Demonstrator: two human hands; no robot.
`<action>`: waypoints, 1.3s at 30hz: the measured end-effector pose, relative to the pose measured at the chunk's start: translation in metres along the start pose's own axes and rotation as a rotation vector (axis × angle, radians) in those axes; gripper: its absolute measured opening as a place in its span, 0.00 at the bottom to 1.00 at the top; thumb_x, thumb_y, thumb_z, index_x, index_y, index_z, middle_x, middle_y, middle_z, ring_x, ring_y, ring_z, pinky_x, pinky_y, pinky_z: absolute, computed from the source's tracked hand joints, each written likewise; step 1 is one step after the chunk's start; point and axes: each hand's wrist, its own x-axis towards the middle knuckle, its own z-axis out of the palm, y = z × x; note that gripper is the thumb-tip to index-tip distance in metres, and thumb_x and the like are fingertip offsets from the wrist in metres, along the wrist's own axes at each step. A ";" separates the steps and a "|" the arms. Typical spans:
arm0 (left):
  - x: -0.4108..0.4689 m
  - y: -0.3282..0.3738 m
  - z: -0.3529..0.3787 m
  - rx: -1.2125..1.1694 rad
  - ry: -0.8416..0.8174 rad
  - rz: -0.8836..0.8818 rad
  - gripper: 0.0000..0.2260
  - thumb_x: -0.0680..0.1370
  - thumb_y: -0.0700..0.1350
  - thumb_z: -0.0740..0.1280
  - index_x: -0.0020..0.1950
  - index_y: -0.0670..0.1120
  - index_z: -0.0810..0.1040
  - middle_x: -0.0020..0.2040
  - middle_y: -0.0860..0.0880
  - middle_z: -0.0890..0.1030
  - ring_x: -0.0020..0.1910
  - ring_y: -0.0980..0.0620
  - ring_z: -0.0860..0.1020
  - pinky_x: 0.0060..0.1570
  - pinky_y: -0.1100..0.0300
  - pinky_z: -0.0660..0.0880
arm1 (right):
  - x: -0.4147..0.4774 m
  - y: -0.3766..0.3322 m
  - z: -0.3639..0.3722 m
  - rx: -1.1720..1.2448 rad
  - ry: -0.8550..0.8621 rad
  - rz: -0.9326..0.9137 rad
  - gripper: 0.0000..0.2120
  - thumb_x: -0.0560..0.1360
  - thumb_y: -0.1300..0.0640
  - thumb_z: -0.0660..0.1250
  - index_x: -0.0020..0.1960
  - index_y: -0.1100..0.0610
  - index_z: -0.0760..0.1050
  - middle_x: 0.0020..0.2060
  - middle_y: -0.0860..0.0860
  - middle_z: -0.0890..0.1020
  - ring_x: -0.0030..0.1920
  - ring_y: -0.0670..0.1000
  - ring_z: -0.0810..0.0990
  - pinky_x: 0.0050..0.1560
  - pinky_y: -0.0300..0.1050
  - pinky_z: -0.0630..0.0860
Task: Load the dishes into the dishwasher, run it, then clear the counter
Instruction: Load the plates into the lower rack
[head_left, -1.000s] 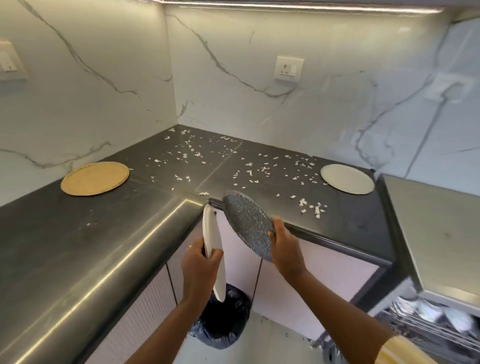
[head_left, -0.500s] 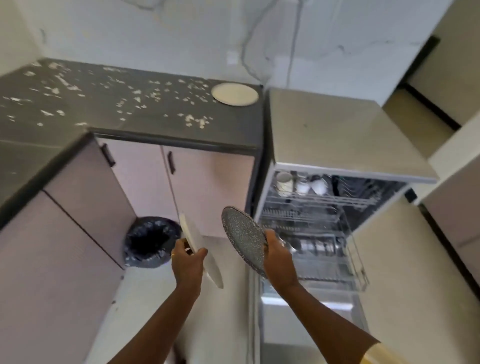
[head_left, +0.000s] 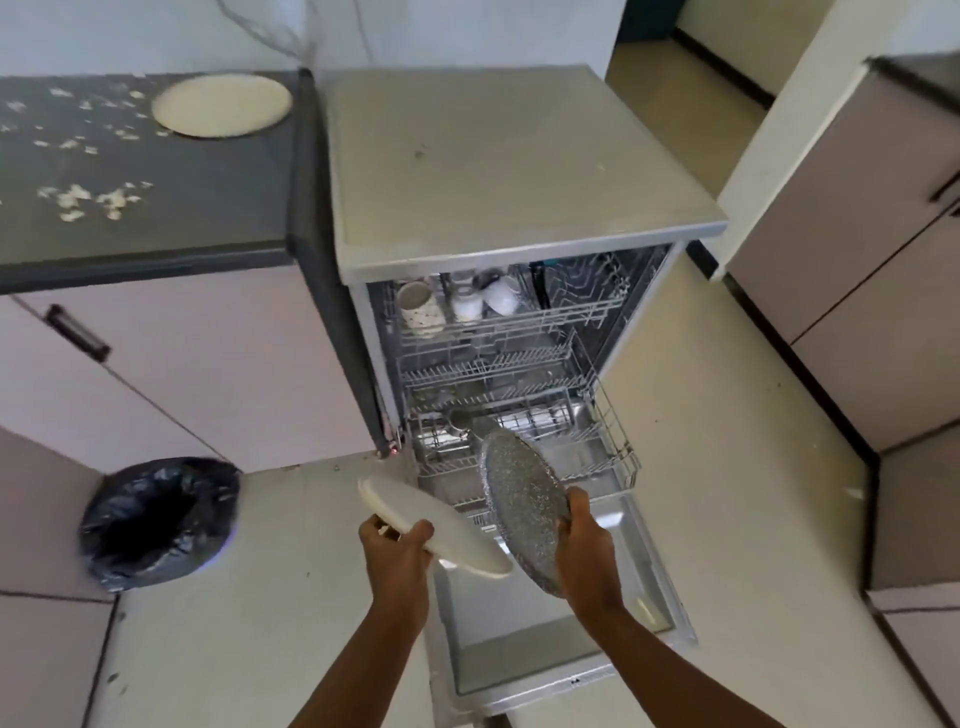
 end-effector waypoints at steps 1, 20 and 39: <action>0.010 -0.007 0.014 0.022 -0.005 -0.017 0.21 0.71 0.29 0.66 0.60 0.43 0.64 0.48 0.44 0.74 0.44 0.48 0.75 0.44 0.54 0.74 | 0.012 0.011 -0.002 -0.006 0.008 0.039 0.12 0.81 0.58 0.51 0.63 0.55 0.66 0.55 0.59 0.79 0.52 0.59 0.80 0.45 0.46 0.80; 0.260 -0.112 0.266 0.291 -0.038 0.319 0.11 0.75 0.36 0.62 0.55 0.45 0.66 0.49 0.45 0.75 0.47 0.48 0.74 0.45 0.53 0.75 | 0.333 0.199 0.051 0.069 0.150 0.131 0.10 0.78 0.66 0.52 0.59 0.62 0.62 0.45 0.62 0.77 0.38 0.57 0.75 0.29 0.37 0.67; 0.364 -0.122 0.401 0.468 -0.059 0.479 0.10 0.76 0.37 0.59 0.57 0.43 0.66 0.43 0.50 0.73 0.38 0.57 0.72 0.38 0.64 0.70 | 0.517 0.218 0.091 0.179 0.159 -0.050 0.23 0.73 0.74 0.47 0.68 0.65 0.60 0.31 0.46 0.68 0.29 0.43 0.68 0.24 0.32 0.65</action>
